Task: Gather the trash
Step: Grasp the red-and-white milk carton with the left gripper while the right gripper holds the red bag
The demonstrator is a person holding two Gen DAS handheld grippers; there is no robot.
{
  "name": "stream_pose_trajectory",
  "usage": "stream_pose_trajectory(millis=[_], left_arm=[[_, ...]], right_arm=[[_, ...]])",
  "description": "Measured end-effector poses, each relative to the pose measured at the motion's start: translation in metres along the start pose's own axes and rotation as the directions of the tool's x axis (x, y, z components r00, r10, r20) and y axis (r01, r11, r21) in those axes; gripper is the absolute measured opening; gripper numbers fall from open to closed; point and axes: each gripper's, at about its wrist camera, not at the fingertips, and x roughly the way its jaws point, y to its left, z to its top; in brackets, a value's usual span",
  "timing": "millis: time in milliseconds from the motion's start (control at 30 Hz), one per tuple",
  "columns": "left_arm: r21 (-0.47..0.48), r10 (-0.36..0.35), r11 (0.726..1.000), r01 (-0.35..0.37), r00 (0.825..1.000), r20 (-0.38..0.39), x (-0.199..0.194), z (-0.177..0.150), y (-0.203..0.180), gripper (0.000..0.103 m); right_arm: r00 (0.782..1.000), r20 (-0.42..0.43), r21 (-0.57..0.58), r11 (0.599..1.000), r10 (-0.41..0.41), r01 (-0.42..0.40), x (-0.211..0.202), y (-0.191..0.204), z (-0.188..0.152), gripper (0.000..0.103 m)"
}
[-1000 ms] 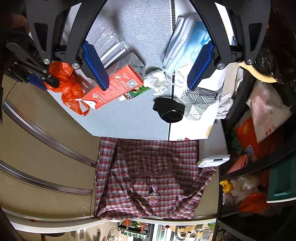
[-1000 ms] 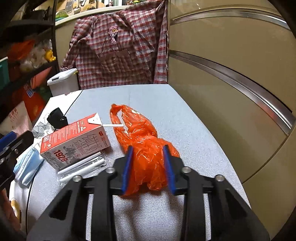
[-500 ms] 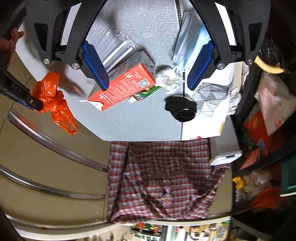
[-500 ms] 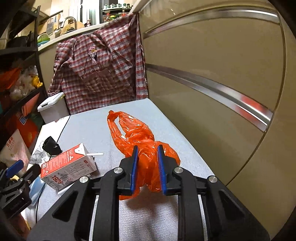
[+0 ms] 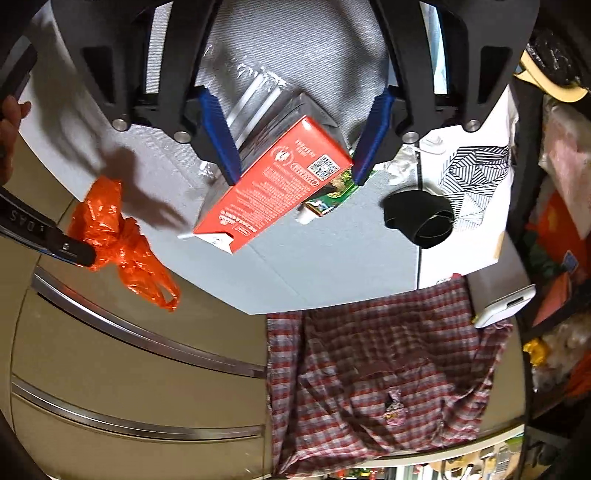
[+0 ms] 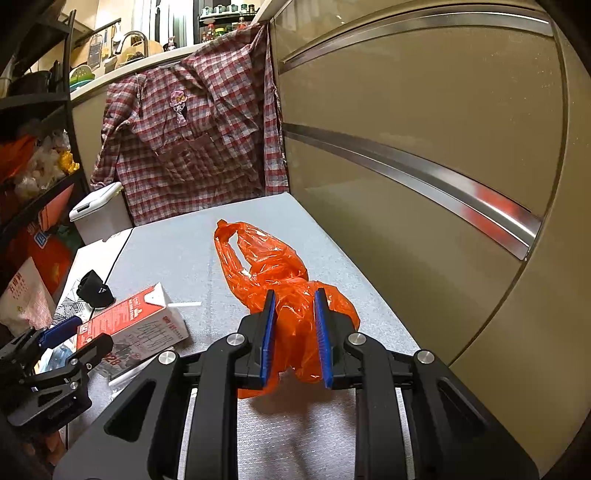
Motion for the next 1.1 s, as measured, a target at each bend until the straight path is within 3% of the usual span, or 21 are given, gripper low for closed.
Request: stream_pose_trajectory(millis=[200, 233, 300, 400, 600, 667, 733, 833, 1100], left_arm=[[0.057, 0.007, 0.998, -0.007, 1.0, 0.005, -0.007, -0.004, -0.01, 0.039], [0.059, 0.009, 0.998, -0.01, 1.0, 0.018, -0.011, -0.003, -0.011, 0.009], [0.038, 0.004, 0.999, -0.005, 1.0, 0.021, -0.017, 0.002, -0.01, 0.0], [0.023, 0.016, 1.0, -0.018, 0.998, 0.056, -0.028, 0.005, -0.008, 0.0], [0.02, -0.005, 1.0, 0.004, 0.999, 0.042, -0.031, -0.001, -0.008, 0.001], [0.032, -0.009, 0.999, 0.008, 1.0, 0.024, -0.027, -0.001, -0.01, 0.011], [0.056, 0.005, 0.998, -0.007, 0.999, 0.035, -0.027, -0.002, -0.013, 0.048], [0.083, -0.018, 0.996, 0.015, 0.999, 0.034, -0.021, 0.002, -0.017, 0.055], [0.169, -0.071, 0.983, 0.075, 0.997, -0.03, 0.014, 0.01, -0.027, 0.056]], right_arm=[[1.0, 0.005, 0.002, 1.0, -0.003, 0.003, -0.001, 0.002, 0.002, 0.021], [1.0, 0.009, 0.003, 1.0, -0.002, 0.002, -0.002, 0.001, 0.003, 0.021], [1.0, 0.016, 0.004, 1.0, 0.0, 0.0, -0.003, 0.0, 0.005, 0.021], [1.0, 0.02, 0.009, 1.0, 0.005, -0.005, -0.008, 0.0, 0.004, 0.021], [1.0, 0.014, 0.033, 0.999, 0.016, -0.016, -0.018, -0.003, 0.001, 0.021], [1.0, 0.014, 0.034, 0.999, 0.018, -0.018, -0.019, -0.003, 0.001, 0.021], [1.0, 0.013, 0.036, 0.999, 0.018, -0.018, -0.019, -0.003, 0.0, 0.021], [1.0, 0.01, 0.039, 0.999, 0.016, -0.016, -0.019, -0.004, 0.0, 0.021], [1.0, -0.013, 0.018, 1.0, 0.001, -0.001, -0.01, -0.01, 0.0, 0.021]])
